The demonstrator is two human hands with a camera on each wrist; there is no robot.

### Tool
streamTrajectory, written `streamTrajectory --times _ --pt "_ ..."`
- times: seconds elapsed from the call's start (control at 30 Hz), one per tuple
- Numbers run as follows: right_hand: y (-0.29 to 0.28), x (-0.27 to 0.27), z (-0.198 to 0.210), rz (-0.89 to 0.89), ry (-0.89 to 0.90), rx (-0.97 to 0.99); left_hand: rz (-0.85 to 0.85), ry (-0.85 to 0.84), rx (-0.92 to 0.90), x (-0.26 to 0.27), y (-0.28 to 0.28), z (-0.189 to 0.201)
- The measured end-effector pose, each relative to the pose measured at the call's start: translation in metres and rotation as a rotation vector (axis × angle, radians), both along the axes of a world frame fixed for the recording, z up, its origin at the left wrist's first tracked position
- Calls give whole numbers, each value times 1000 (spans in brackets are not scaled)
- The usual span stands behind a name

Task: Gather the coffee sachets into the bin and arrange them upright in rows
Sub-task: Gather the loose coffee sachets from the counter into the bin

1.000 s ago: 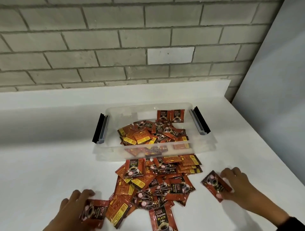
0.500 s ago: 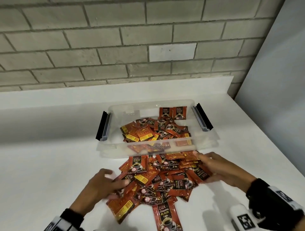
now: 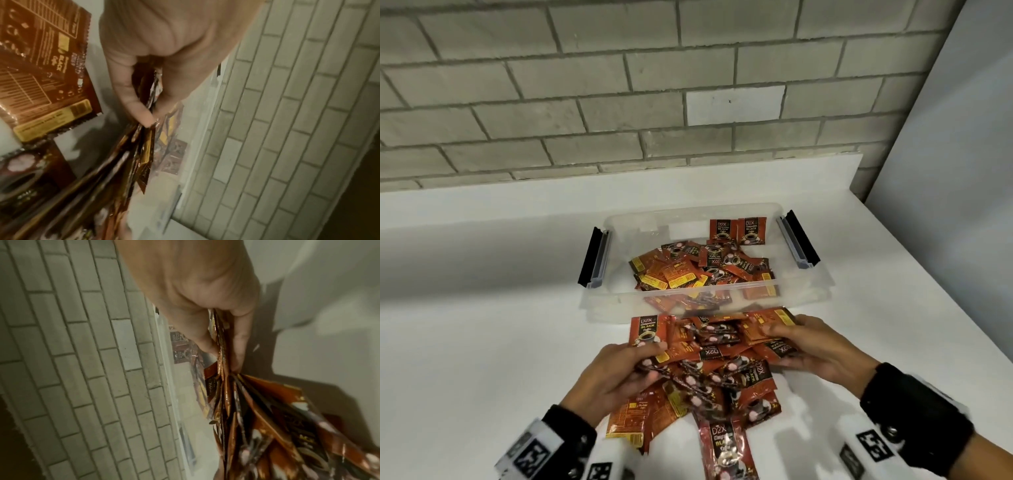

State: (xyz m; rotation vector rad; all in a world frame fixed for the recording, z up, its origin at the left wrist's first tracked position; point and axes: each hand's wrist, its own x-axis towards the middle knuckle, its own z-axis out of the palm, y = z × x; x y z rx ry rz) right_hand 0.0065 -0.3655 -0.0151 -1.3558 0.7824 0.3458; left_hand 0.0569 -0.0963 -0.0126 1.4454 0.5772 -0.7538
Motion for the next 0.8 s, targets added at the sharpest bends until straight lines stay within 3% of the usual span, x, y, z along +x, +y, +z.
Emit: streamTrajectory --times 0.2,0.33,0.57,0.67,0.8 --pt "-22 -15 21 32 -29 14 63 -13 -119 -8 27 29" --pt "-30 -23 49 61 -94 44 18 -81 -181 -9 38 59" --pt "-17 5 104 115 -260 212 26 -253 -262 30 0 111" --pt "-1 38 108 139 -285 276 -16 -263 -315 48 -25 118" --pt "8 57 89 227 -157 126 -105 -198 -283 52 -31 107"
